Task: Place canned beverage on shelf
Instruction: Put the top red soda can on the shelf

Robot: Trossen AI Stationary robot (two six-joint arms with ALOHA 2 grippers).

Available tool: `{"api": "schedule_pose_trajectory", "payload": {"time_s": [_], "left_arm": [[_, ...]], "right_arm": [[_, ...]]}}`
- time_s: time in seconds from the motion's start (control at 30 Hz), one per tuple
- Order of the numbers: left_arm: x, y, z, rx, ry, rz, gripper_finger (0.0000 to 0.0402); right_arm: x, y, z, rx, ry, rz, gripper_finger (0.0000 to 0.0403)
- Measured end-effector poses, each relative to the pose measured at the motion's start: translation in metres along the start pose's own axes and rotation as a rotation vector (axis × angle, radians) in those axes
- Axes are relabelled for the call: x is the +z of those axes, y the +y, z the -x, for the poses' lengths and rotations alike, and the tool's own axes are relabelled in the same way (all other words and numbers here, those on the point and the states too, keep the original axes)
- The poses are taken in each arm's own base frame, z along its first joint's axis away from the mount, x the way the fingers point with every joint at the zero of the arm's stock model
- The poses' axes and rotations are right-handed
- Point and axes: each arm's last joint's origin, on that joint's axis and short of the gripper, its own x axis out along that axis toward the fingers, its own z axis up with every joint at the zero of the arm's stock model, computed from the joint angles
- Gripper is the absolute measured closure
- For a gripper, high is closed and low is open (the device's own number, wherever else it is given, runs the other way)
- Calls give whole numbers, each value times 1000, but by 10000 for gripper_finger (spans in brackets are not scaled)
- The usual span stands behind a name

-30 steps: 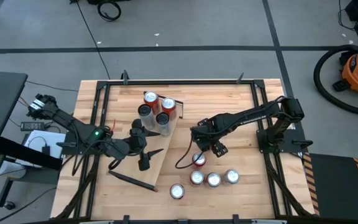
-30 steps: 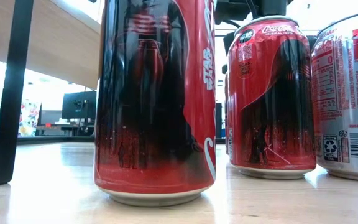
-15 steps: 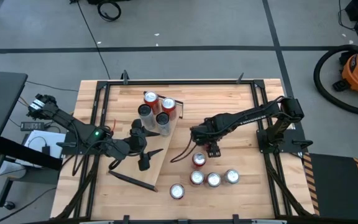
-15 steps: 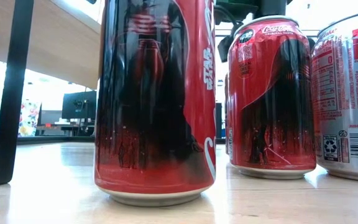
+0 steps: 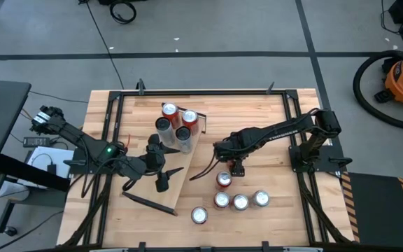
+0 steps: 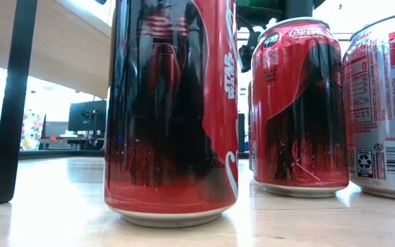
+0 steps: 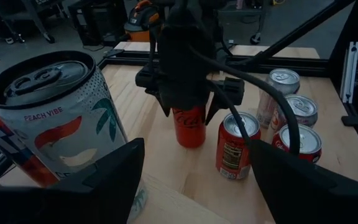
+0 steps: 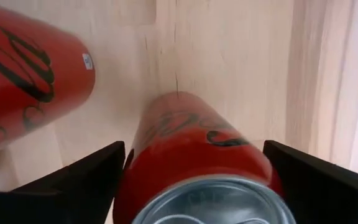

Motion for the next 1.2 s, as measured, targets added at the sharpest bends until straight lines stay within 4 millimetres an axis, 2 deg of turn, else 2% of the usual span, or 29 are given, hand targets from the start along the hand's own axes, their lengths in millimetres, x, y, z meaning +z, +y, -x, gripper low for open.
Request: {"api": "schedule_pose_trajectory", "payload": {"time_s": [0.17,0.47,0.7,0.87,1.2], "left_arm": [[0,0,0,0,0,0,100],[0,0,0,1,1,0,100],[-1,0,0,2,7,-2,100],[-1,0,0,3,9,-4,100],[-1,0,0,3,10,-4,100]], "right_arm": [[2,0,6,-5,5,15,8],[15,-2,44,-52,-39,25,9],[18,-2,62,-98,-56,42,9],[19,-3,68,-99,-54,46,9],[12,1,69,-109,4,84,9]]}}
